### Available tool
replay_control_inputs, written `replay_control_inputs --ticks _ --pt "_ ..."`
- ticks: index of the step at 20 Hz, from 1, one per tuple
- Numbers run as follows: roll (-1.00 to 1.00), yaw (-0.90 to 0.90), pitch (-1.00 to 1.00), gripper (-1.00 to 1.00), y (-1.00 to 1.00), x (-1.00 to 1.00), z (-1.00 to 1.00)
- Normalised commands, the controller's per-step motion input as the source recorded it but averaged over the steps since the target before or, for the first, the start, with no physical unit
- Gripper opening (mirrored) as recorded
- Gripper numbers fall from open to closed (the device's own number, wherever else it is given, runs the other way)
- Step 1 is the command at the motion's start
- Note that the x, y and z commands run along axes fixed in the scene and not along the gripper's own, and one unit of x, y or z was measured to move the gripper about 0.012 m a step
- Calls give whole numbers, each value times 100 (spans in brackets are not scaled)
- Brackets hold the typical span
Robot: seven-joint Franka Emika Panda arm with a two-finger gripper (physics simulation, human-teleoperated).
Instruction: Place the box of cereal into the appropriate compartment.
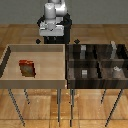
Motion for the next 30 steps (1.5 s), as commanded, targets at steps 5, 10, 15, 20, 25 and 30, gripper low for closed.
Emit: replay_control_inputs --ticks 5,10,15,20,25,30 --pt "0 0 0 100 0 0 0" --pt "0 0 0 100 -20 0 0" --pt "0 0 0 100 -100 0 0" --pt "0 0 0 100 -100 0 0" --pt "0 0 0 100 -80 7 0" --pt "0 0 0 100 0 100 0"
